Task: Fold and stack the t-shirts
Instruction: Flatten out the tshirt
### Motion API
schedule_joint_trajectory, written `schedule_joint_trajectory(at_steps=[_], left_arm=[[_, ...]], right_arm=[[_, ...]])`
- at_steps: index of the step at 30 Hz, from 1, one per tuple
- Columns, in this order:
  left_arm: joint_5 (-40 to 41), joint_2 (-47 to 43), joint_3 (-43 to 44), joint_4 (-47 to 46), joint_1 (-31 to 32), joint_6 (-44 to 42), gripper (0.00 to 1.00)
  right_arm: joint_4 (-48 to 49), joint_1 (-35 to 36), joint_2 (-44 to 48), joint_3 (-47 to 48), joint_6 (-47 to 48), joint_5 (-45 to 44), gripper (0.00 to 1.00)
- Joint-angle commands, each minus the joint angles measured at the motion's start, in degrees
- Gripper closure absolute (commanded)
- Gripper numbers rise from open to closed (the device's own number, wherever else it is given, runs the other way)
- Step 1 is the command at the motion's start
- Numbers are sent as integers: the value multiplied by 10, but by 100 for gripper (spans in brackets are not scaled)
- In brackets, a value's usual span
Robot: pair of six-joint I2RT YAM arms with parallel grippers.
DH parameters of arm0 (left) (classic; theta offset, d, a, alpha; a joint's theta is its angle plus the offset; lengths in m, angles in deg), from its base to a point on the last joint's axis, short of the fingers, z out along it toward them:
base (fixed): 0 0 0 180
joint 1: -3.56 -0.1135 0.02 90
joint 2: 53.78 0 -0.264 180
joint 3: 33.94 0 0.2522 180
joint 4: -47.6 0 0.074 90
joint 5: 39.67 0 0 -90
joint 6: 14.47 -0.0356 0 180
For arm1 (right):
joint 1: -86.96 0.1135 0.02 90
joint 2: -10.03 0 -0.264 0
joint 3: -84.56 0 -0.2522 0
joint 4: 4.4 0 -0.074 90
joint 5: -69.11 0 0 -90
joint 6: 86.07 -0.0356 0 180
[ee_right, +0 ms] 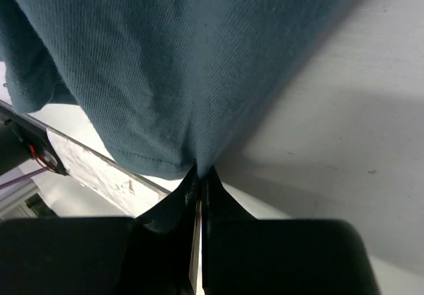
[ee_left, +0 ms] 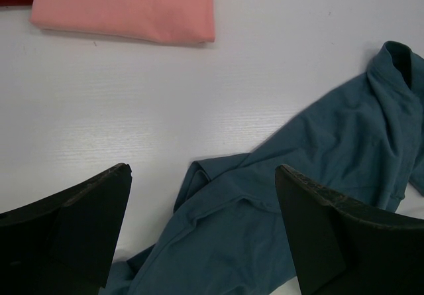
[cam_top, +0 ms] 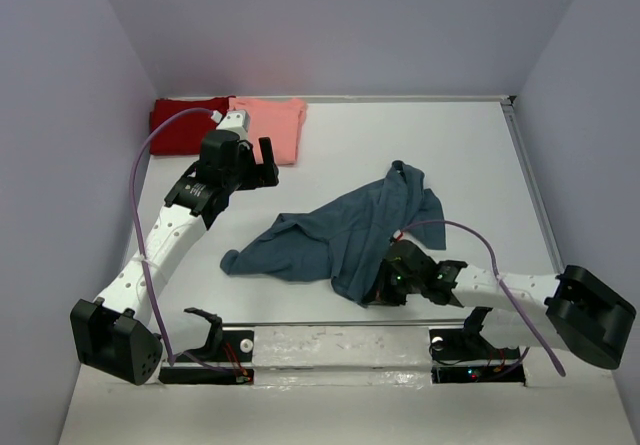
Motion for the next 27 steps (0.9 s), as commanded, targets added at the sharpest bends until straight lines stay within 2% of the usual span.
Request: schedule_joint_trajectory(at_steps=[1,6,10,18,23,27], left_arm=[[3,-1,1,-5,-2,-7,1],[3,-1,1,-5,-2,-7,1],[2,-1,2,-5,-2,-7,1],[3,-5,0,-5,-2,-7,1],[-3,-3,0,-5,-2,-7,1],[-11,0,0,-6,-2,-8,1]], right_arm=[[-66,6,6,13,17,-35,100],[-248,6,110,134,55,-122,100],[-347,-6,115,246,100,-193,100],[-342,-58,17,334,187,-210,100],[-310,-144,-18,362,243,-184,100],[-303,-214,-38,426,302,-166,100]])
